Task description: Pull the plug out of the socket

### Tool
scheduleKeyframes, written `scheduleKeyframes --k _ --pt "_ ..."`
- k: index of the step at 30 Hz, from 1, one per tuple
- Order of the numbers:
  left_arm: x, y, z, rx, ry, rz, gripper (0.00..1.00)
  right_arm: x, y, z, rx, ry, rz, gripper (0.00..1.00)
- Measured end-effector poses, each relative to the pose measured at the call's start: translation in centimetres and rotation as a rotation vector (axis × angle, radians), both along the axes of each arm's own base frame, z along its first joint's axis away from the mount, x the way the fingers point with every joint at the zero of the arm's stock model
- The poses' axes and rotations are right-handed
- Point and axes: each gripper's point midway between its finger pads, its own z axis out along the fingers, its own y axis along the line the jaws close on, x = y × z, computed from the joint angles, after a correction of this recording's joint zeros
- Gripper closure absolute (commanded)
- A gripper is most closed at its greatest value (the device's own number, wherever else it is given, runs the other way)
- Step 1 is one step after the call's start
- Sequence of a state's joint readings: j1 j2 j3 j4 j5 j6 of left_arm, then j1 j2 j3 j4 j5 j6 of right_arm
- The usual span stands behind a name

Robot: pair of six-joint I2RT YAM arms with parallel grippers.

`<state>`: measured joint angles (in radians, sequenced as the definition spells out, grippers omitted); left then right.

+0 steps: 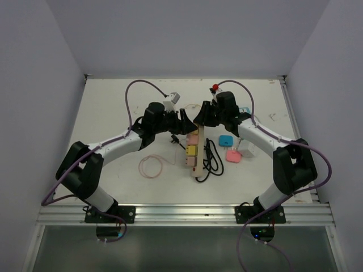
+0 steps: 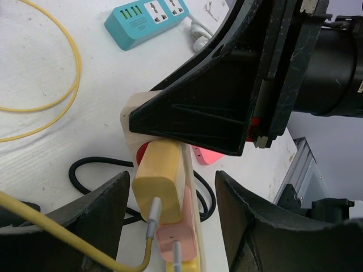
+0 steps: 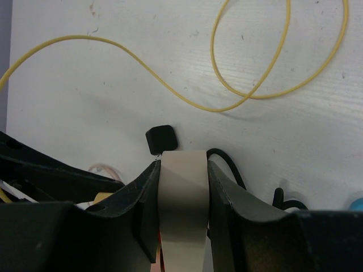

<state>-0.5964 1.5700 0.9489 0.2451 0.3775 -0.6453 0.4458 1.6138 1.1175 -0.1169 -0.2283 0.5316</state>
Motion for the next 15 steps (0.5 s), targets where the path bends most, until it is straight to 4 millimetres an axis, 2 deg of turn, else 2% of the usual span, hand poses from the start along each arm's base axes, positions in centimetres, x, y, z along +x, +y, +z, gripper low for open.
scheduleKeyframes --k 4,5,7,8,10,11,15 --pt "0.17 -0.48 -0.05 0.003 -0.003 -0.007 0.49 -0.28 0.16 0.22 0.004 -0.008 0.006 1.00" --pt "0.15 -0.52 -0.09 0.004 -0.003 -0.009 0.57 -0.35 0.12 0.31 0.005 -0.010 0.006 1.00" --pt "0.24 -0.47 -0.13 0.008 -0.005 -0.005 0.65 -0.40 0.10 0.60 0.008 -0.015 0.006 1.00" --pt "0.28 -0.46 -0.10 0.009 -0.007 -0.004 0.77 -0.41 0.09 0.75 0.009 -0.018 0.006 1.00" --pt "0.34 -0.46 -0.03 0.009 -0.010 -0.003 0.87 -0.41 0.04 0.91 0.009 -0.022 0.005 1.00" --pt "0.39 -0.44 -0.02 0.010 -0.011 0.000 0.98 -0.40 0.04 0.94 0.009 -0.024 0.004 1.00" --pt "0.33 -0.39 0.00 0.012 -0.011 0.001 1.00 -0.39 0.00 0.90 0.006 -0.024 0.004 1.00"
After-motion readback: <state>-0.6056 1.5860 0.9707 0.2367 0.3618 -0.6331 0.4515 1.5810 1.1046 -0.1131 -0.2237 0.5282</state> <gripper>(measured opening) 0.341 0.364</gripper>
